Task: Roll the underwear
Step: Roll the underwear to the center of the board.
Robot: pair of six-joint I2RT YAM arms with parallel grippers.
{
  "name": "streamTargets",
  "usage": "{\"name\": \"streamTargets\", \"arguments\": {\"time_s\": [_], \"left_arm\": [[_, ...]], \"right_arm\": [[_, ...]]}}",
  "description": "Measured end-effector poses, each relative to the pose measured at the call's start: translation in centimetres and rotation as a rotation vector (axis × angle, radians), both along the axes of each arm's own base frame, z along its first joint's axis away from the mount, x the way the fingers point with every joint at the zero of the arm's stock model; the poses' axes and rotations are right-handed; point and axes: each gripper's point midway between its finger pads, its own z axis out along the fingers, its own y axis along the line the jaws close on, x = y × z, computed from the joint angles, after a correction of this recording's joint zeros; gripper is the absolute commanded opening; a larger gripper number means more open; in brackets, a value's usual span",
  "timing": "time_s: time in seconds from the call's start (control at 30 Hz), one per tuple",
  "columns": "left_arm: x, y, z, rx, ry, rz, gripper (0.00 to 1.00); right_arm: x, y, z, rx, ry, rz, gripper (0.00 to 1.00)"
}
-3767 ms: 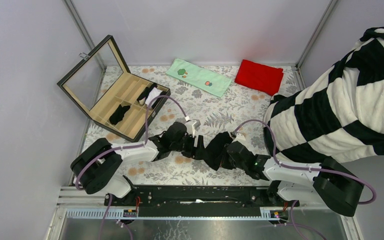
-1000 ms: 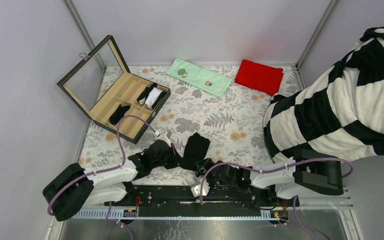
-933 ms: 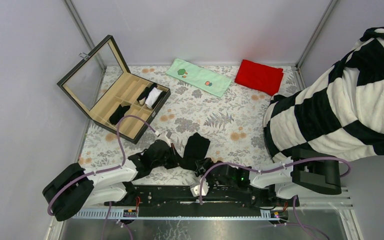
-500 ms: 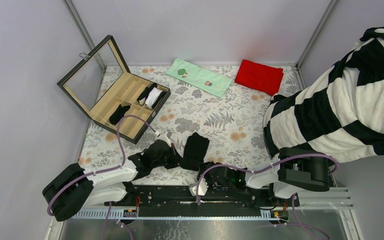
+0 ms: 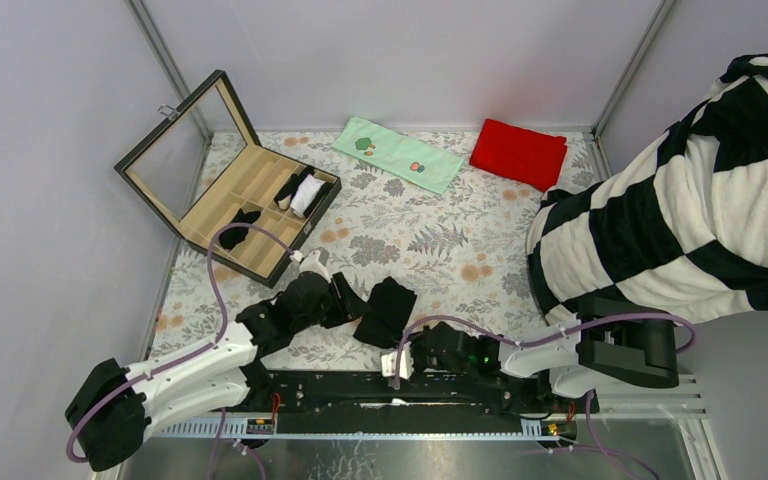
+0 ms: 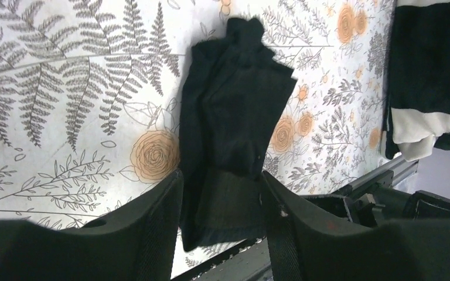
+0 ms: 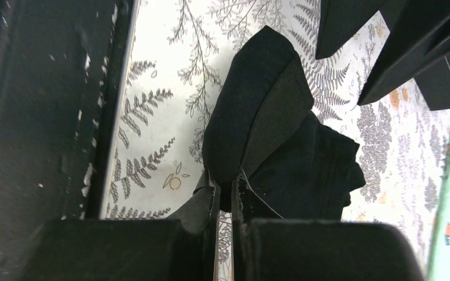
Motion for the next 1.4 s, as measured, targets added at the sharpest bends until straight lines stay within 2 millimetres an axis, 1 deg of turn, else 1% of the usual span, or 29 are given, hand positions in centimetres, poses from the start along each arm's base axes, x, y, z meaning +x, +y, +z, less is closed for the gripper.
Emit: {"name": "streamTargets", "arguments": {"time_s": [0.1,0.2,0.37,0.53,0.77,0.97,1.1,1.4], "left_arm": [[0.5,0.0,0.7,0.008,-0.021,0.007,0.57],[0.4,0.2,0.4,0.024,-0.017,0.003,0.57],[0.4,0.2,0.2,0.033,-0.015,-0.003,0.58],[0.3,0.1,-0.1,0.039,-0.01,-0.022,0.58],[-0.1,0.0,-0.9,0.06,0.012,-0.053,0.58],[-0.1,0.0,-1.0,0.064,0.012,-0.058,0.59],[-0.1,-0.1,-0.8,0.059,0.006,-0.058,0.59],[0.3,0.0,0.4,0.035,-0.034,-0.051,0.62]], "right_arm": [[-0.8,0.4,0.7,0.066,0.092,-0.024,0.0],[-1.5,0.4,0.8,0.131,0.196,-0.053,0.0],[-2.5,-0.2,0.4,0.22,0.38,-0.123,0.0],[-3.0,0.2,1.0,0.326,0.57,-0.191,0.0],[-1.7,0.0,1.8,0.479,0.83,-0.343,0.0],[-1.5,-0.2,1.8,0.569,1.026,-0.468,0.0],[-1.3,-1.0,1.2,0.622,1.125,-0.568,0.0],[-0.4,-2.1,0.5,0.733,1.27,-0.756,0.0]]}}
